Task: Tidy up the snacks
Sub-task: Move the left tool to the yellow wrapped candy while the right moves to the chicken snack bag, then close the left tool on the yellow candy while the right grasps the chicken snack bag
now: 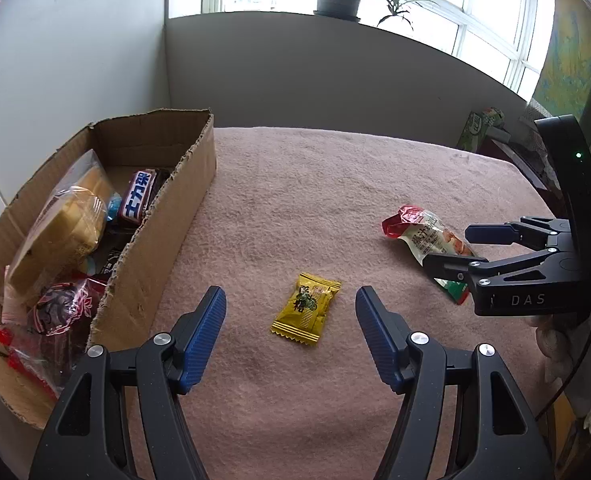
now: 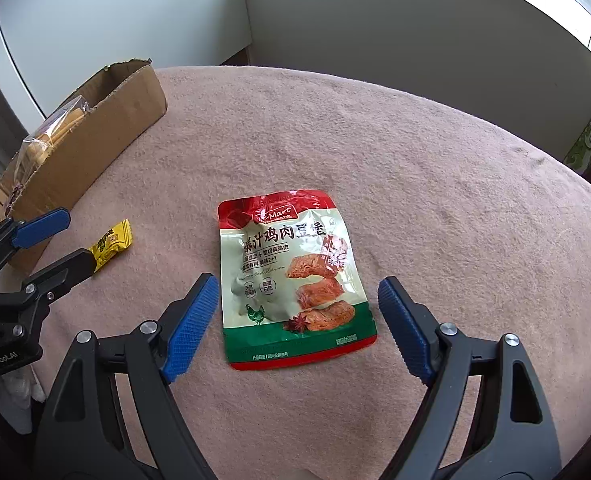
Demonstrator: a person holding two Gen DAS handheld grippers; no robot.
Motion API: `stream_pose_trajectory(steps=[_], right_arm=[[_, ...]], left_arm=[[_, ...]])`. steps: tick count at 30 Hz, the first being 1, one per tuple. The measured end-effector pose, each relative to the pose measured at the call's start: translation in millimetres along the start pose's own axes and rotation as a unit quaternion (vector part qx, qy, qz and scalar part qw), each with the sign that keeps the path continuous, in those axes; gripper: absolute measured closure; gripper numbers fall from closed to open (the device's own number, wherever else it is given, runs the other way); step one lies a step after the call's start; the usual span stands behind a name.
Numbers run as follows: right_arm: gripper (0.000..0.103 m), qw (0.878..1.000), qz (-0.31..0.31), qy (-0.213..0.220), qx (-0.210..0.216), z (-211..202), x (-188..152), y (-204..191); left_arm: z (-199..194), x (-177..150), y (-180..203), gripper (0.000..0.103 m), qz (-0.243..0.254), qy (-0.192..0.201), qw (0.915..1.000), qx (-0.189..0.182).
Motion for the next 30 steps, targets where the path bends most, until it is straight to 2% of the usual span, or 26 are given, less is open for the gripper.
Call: stream_pose_trajectory(steps=[4, 5, 7, 9, 13, 18, 21, 30], right_arm=[[0.019, 1.0, 0.009, 0.002, 0.014, -11, -4, 13], [0.019, 1.0, 0.011, 0.002, 0.016, -3, 1, 16], [0.019, 1.0, 0.013, 0.003, 0.019, 0, 3, 19], [0.019, 1.0, 0.016, 0.005, 0.021, 1, 3, 21], [0.019, 0.999, 0.022, 0.003, 0.031, 5, 4, 25], [0.019, 0.999, 0.011, 0.002, 0.031, 6, 3, 21], [0.019, 1.0, 0.0, -0.001, 0.027, 10, 7, 16], [0.018, 0.999, -0.037, -0.007, 0.0, 23, 16, -5]], left_arm=[[10, 2, 11, 0.036, 0.022, -0.011, 0.9996, 0.013], [13, 2, 12, 0.036, 0.023, -0.017, 0.9995, 0.014], [18, 2, 12, 0.042, 0.023, -0.027, 0.9993, 0.013], [23, 2, 10, 0.054, 0.017, -0.038, 0.9991, 0.009], [23, 1, 11, 0.066, 0.012, -0.041, 0.999, -0.012], [22, -1, 22, 0.066, 0.026, -0.043, 0.9983, -0.028], [24, 1, 28, 0.067, 0.039, -0.041, 0.9984, 0.0], [29, 2, 17, 0.068, 0.025, -0.044, 0.9986, 0.011]])
Point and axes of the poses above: each gripper's, at about its wrist camera, not at the fingertips, and z roughly the way its jaws point, y to its right, x to its top, the point moved 3 cm from there along z, roughly the way its jaws point, and after that the axes turned 9 degrees about z, right-handed, at the moved point
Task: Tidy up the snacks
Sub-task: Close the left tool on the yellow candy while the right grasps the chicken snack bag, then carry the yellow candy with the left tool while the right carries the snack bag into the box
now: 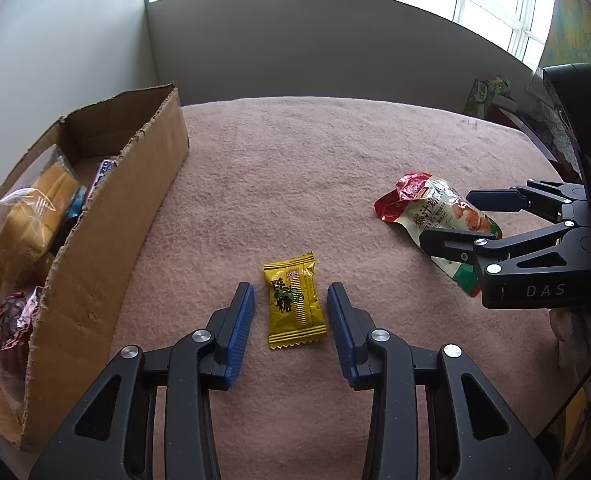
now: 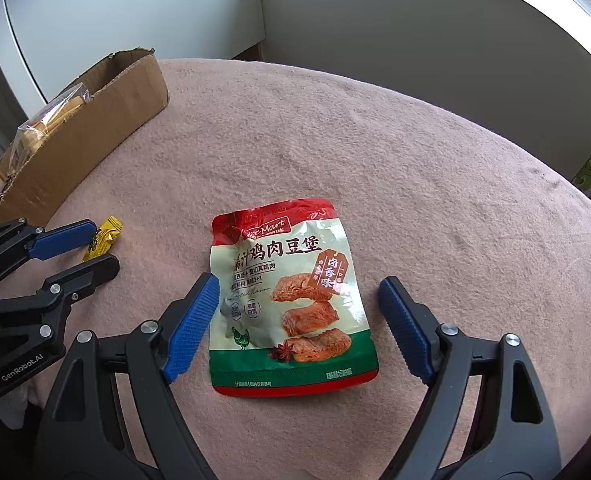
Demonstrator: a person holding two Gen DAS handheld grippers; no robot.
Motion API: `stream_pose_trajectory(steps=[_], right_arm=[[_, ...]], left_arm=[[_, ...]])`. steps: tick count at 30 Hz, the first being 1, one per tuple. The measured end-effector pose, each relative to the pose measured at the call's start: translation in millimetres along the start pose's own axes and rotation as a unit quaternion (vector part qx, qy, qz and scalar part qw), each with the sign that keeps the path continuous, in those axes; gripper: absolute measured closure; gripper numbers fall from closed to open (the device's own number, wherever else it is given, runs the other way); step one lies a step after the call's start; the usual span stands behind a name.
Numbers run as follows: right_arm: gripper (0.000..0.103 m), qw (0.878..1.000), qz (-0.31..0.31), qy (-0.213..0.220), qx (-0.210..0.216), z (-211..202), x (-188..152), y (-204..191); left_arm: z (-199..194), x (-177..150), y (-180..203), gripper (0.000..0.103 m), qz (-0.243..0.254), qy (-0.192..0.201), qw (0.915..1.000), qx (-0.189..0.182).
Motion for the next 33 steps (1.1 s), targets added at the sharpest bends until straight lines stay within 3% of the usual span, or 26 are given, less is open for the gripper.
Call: stream_pose_trajectory(steps=[2, 5, 21, 33], right_arm=[[0.019, 1.0, -0.003, -0.002, -0.001, 0, 0, -2], [0.029, 1.0, -0.008, -0.002, -0.003, -3, -1, -5], [0.085, 0.999, 0.011, 0.013, 0.039, -22, -11, -17], [0.086, 0.998, 0.017, 0.044, 0.03, -56, 4, -20]], left_arm=[[1, 1, 1, 0.074, -0.001, 0.001, 1.0, 0.004], [0, 0, -6, 0.081, -0.017, 0.001, 0.9999, 0.003], [-14, -5, -13, 0.082, -0.035, 0.015, 0.9992, -0.008], [-48, -6, -17, 0.082, -0.043, 0.056, 0.9974, -0.013]])
Point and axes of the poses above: each gripper's, at about its wrist camera, not at the fingertips, and z roughly the way its jaws point, y to its right, x to its top, the point moved 3 cm from there along z, roughly the way its jaws point, and after that the axes turned 9 degrees about z, right-handed, at the moved point
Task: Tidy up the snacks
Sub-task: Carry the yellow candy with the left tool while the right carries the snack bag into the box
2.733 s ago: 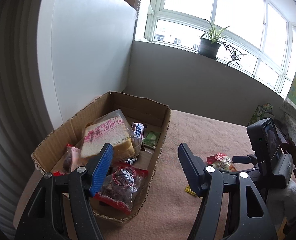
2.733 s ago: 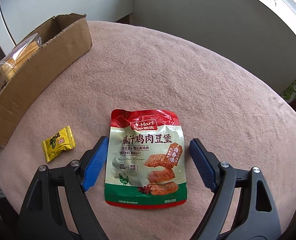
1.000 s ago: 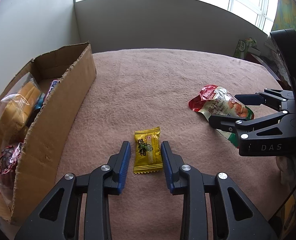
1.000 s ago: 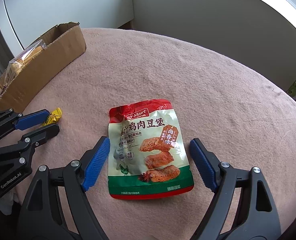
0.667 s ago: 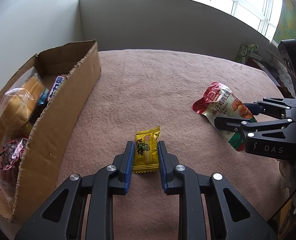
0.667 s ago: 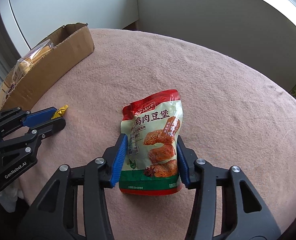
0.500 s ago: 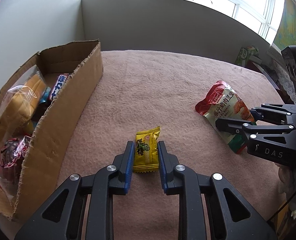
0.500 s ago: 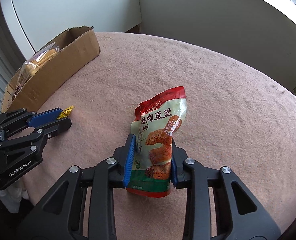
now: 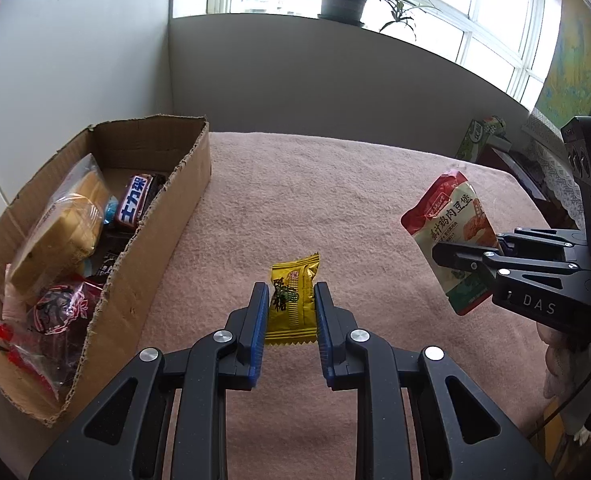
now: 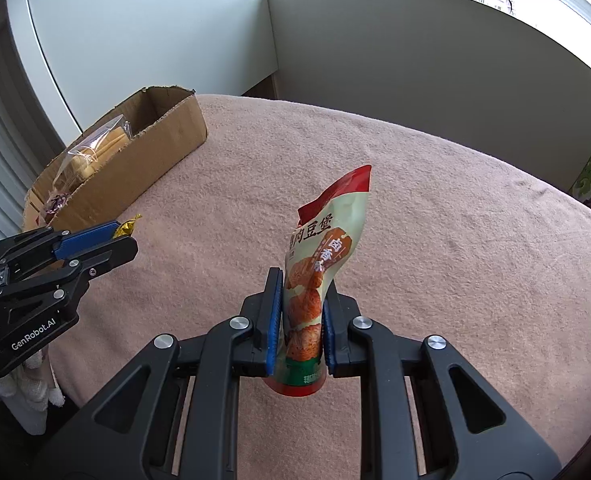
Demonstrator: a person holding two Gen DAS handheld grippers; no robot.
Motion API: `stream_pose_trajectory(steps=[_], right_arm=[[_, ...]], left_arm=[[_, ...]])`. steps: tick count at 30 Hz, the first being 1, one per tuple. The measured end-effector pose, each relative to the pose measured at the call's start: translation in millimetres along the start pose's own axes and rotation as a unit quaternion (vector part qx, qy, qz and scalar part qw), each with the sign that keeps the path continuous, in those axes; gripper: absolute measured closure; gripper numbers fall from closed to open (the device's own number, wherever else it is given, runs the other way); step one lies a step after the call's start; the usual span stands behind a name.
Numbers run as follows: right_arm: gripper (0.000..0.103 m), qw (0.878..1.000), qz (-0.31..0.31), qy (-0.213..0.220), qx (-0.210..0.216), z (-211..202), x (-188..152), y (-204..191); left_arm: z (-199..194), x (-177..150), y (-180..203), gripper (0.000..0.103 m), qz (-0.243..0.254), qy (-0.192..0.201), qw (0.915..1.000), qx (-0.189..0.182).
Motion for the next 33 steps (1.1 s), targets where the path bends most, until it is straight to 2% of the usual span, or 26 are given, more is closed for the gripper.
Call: stream_pose_trajectory(steps=[11, 24, 33], right_arm=[[0.086, 1.0, -0.009, 0.024, 0.008, -26, 19, -24], [0.086, 0.998, -0.05, 0.042, 0.025, -27, 47, -90], [0.086, 0.995, -0.066, 0.045, 0.053, -3, 80, -145]], left_arm=[[-32, 11, -7, 0.082, -0.002, 0.052, 0.9986, 0.01], [-67, 11, -67, 0.082, -0.053, 0.1, 0.9923, 0.05], [-72, 1, -115, 0.082, -0.095, 0.105, 0.9853, 0.097]])
Point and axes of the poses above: each gripper's, at about its wrist camera, not at the fingertips, and z roughly the way its jaws point, y to its right, x to its top, the point moved 3 cm from there along z, roughly the way its jaws point, and after that the axes turned 9 degrees about z, right-handed, at the moved point
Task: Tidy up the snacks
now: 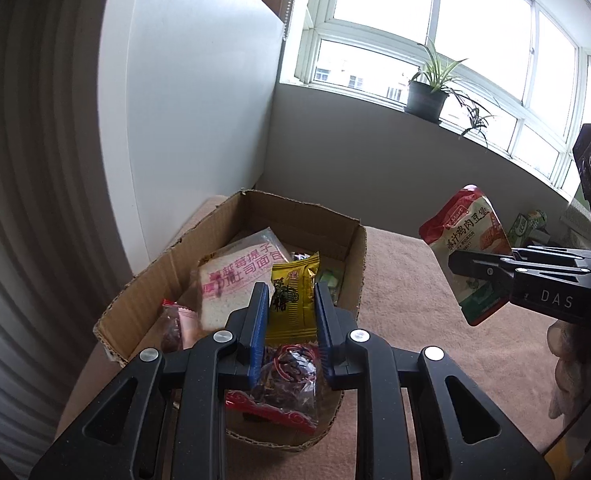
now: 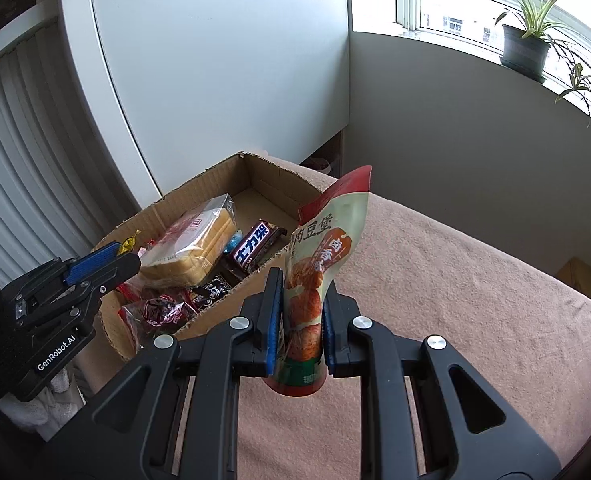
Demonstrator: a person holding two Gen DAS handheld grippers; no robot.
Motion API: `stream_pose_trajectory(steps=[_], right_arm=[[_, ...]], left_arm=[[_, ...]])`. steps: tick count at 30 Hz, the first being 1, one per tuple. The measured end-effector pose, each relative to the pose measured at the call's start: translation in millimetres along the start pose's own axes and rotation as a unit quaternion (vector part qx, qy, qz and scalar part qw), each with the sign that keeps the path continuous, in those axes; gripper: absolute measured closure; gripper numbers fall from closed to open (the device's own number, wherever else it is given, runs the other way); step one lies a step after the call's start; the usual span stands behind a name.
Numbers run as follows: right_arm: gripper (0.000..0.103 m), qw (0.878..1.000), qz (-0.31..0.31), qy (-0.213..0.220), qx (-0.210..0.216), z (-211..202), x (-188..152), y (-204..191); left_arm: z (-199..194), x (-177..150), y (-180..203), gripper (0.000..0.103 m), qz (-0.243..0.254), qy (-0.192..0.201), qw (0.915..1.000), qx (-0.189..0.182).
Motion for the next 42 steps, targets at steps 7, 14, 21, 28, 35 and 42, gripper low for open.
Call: stream_pose_trajectory(steps=[7, 14, 21, 28, 35, 42], right_arm=[[0.086, 1.0, -0.009, -0.012, 0.014, 42, 20, -29], [0.085, 0.999, -0.022, -0.021, 0.017, 74, 32, -50], [0.045, 0.999, -0.026, 0.001, 0.02, 77, 41, -64], [0.034, 1.0, -0.024, 0.015, 0.014, 65, 39, -63], [0.022, 0.999, -0.013, 0.032, 0.006, 44, 29, -51], [0.006, 0.998, 0.021, 0.064, -0.008, 7, 7, -25]], left_arm=[[11, -3, -20, 0.082, -0.016, -0.012, 0.9995, 0.023], [15, -5, -27, 0.082, -0.019, -0.016, 0.999, 0.036], [15, -5, -27, 0.071, -0.014, -0.017, 0.9986, 0.047], [6, -4, -28, 0.061, -0.016, -0.008, 0.9984, 0.053], [-16, -3, -21, 0.038, -0.011, 0.011, 0.998, 0.062], [-32, -6, -10, 0.027, -0.006, 0.024, 0.9975, 0.066]])
Point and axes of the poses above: each gripper's, at about its wrist camera, not at the fingertips, and z roughly the way its jaws point, y to its right, x to its top, the point moved 3 cm from there along z, roughly the way its jaws point, and after that the axes turned 9 degrees about z, right-handed, at the moved point
